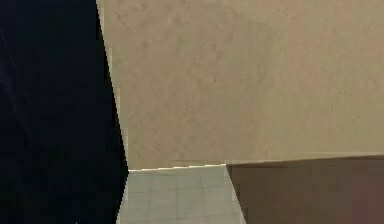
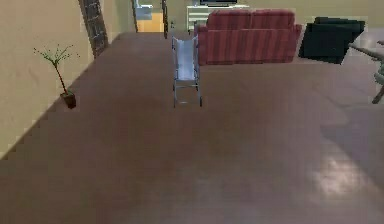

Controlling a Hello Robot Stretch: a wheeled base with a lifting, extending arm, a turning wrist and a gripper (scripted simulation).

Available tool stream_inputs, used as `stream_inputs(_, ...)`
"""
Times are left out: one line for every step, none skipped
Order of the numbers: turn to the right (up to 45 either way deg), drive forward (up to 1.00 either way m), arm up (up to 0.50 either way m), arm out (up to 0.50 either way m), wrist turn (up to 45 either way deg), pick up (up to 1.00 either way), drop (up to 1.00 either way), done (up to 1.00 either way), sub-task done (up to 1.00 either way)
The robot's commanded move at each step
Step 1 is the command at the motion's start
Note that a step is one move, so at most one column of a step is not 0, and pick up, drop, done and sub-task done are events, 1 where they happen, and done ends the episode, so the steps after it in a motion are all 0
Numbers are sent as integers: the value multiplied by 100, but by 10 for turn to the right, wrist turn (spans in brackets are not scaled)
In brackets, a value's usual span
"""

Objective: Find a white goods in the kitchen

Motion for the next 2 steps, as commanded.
stream_inputs(-450,0,0,0,0,0,0,0,0)
stream_inputs(0,0,0,0,0,0,0,100,0)
